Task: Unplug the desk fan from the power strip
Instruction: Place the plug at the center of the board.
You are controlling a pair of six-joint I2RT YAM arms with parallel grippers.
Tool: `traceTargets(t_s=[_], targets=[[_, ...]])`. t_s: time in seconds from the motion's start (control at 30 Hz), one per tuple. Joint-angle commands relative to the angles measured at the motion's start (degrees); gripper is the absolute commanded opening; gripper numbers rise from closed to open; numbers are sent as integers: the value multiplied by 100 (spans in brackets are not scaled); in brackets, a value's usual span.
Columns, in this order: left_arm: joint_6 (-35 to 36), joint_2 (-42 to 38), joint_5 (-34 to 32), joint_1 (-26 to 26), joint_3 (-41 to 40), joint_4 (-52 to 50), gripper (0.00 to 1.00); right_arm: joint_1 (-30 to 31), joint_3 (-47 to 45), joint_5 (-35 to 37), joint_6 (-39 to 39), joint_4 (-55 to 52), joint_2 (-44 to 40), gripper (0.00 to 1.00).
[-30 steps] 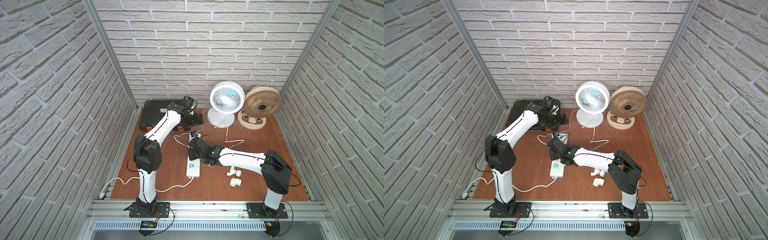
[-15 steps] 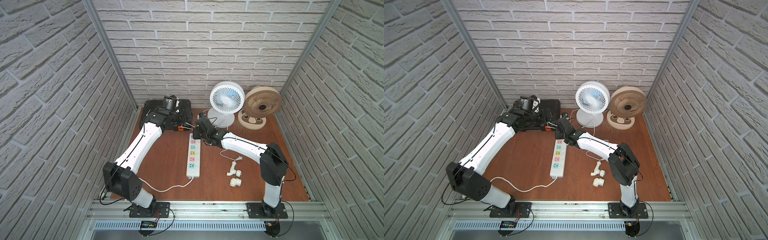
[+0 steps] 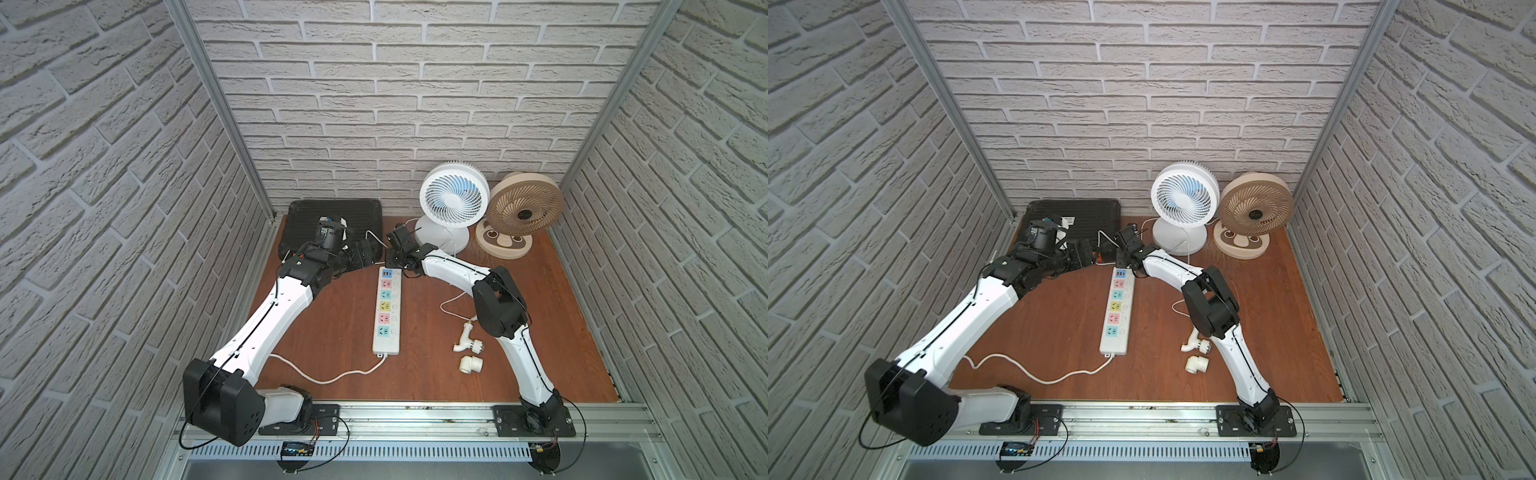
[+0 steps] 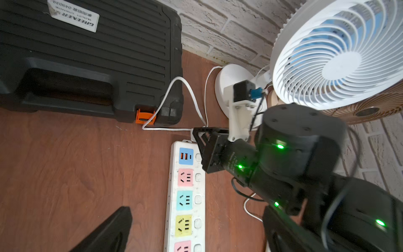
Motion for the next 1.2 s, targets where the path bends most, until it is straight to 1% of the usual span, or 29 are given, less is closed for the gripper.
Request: traceTargets(t_s=[0.0, 0.03, 0.07, 0.23, 0.33, 0.37, 0.43, 0.53, 0.57, 0.6, 0.63, 0.77, 0.87, 0.97, 1.03, 1.13, 1.17], targets=[[-80, -246, -120, 94, -188, 440, 98, -52, 434, -142, -55, -172, 183, 6], [-104, -282, -111, 118, -234, 461, 98, -62, 516, -164, -64, -220, 248, 8], [-124, -303, -111, 145, -277, 482, 98, -69, 583, -178, -73, -264, 299, 13], [-206, -354, 27, 263, -516, 711, 98, -73, 698, -154, -313, -392, 285, 48], [-218, -354, 71, 310, -625, 797, 98, -75, 745, -156, -577, -553, 171, 63], [-225, -355, 88, 322, -655, 815, 98, -73, 745, -146, -671, -617, 107, 67], [-251, -366, 84, 353, -710, 824, 98, -73, 689, -86, -843, -710, -47, 71], [-262, -436, 47, 384, -798, 852, 98, -78, 324, 50, -1043, -671, -453, 76], [-262, -474, 22, 397, -829, 859, 98, -78, 153, 84, -1110, -607, -612, 80], [-262, -514, 2, 408, -870, 878, 98, -73, -10, 113, -1169, -553, -772, 98], [-262, -554, -16, 427, -910, 896, 98, -73, -182, 117, -1234, -497, -940, 100], [-239, -724, -97, 543, -1096, 979, 98, -66, -982, 155, -1445, -215, -1674, 99], [-119, -844, -215, 657, -1235, 1028, 98, -64, -1775, 252, -1632, 91, -2456, 99], [5, -993, -634, 747, -1447, 1055, 98, -64, -2916, 527, -1882, 739, -3403, 99], [206, -1154, -977, 763, -1793, 1375, 98, -64, -3787, 825, -2126, 1331, -4107, 99], [431, -1495, -1711, 772, -2429, 1993, 98, -81, -5135, 1404, -2577, 2315, -5197, 99], [491, -1572, -1917, 785, -2531, 1989, 98, -89, -5534, 1609, -2738, 2635, -5522, 99]])
